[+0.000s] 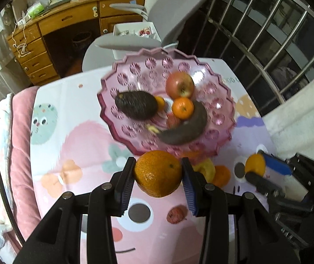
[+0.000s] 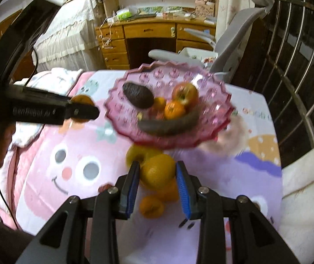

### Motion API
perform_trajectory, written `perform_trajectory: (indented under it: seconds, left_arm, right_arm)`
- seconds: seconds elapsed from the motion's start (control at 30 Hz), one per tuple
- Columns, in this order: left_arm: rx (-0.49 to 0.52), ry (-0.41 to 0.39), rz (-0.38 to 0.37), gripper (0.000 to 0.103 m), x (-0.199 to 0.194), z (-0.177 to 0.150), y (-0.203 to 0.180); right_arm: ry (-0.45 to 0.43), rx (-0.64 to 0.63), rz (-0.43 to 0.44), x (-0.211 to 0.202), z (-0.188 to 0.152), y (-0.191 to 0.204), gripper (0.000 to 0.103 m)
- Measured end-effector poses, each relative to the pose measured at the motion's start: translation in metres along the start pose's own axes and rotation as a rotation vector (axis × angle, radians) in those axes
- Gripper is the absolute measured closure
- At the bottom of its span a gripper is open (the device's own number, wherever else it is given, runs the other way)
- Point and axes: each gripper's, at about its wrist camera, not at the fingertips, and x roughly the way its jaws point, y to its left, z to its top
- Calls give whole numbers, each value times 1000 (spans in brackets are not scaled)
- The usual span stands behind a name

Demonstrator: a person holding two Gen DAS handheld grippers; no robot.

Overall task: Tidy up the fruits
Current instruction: 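Lift both oranges and carry them over the pink bowl, then lower both oranges into the bowl and open both tools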

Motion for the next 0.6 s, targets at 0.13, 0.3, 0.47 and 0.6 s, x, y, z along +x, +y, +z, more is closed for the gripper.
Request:
perform_trajectory:
  seconds: [0.13,0.3,0.47,0.6]
  left_arm:
    - [-13,-22,19,63,7,12,4]
    - [-44,-42,27,63,24,27,8]
    - [-85,-38,12,63,43,37,9]
    - [-98,-20,4,63,56,40,10]
  right_arm:
    - [-21,26,-11,9,21,-16,69]
    - [-23,34,-21,30,41,-38,69]
    - [-10,57,-25,56,55,-61,69]
    - [10,77,-22,73,59,-74,69]
